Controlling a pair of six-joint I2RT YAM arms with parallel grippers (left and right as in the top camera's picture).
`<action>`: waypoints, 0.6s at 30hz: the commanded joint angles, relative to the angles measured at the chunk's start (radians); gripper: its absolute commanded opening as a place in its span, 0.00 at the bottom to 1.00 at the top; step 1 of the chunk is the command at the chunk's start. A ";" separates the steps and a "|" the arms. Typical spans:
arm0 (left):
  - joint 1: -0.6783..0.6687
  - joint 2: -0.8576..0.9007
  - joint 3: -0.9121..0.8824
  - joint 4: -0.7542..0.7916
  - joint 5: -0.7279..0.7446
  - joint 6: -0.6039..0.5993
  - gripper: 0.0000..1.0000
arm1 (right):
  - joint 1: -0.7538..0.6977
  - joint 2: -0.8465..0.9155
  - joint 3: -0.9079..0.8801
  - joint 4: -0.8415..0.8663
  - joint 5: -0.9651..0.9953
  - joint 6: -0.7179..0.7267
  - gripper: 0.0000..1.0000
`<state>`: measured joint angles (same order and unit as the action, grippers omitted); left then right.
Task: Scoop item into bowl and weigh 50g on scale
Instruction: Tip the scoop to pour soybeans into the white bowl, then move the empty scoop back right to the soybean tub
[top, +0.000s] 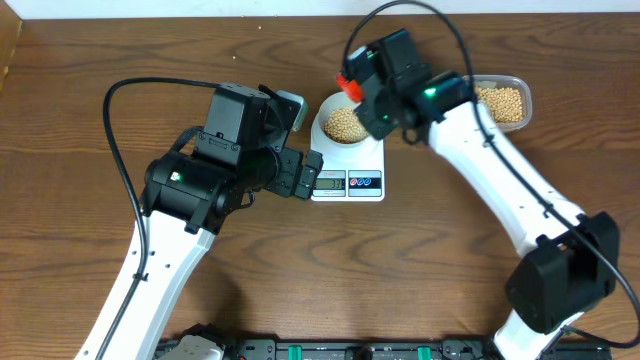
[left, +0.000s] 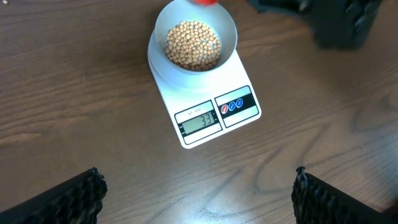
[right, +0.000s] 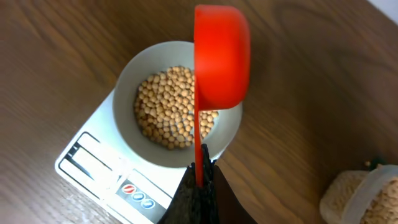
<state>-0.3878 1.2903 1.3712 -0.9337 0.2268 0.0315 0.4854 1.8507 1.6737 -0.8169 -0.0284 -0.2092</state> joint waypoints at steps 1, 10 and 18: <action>0.004 0.007 0.005 0.000 -0.010 0.017 0.98 | -0.108 -0.071 0.043 0.013 -0.190 0.022 0.01; 0.004 0.007 0.005 0.000 -0.010 0.017 0.98 | -0.372 -0.095 0.044 0.029 -0.398 0.021 0.01; 0.004 0.007 0.005 0.000 -0.010 0.017 0.98 | -0.522 -0.094 0.043 -0.002 -0.396 0.021 0.01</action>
<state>-0.3878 1.2903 1.3712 -0.9337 0.2268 0.0315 0.0002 1.7729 1.7008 -0.8028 -0.3901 -0.1986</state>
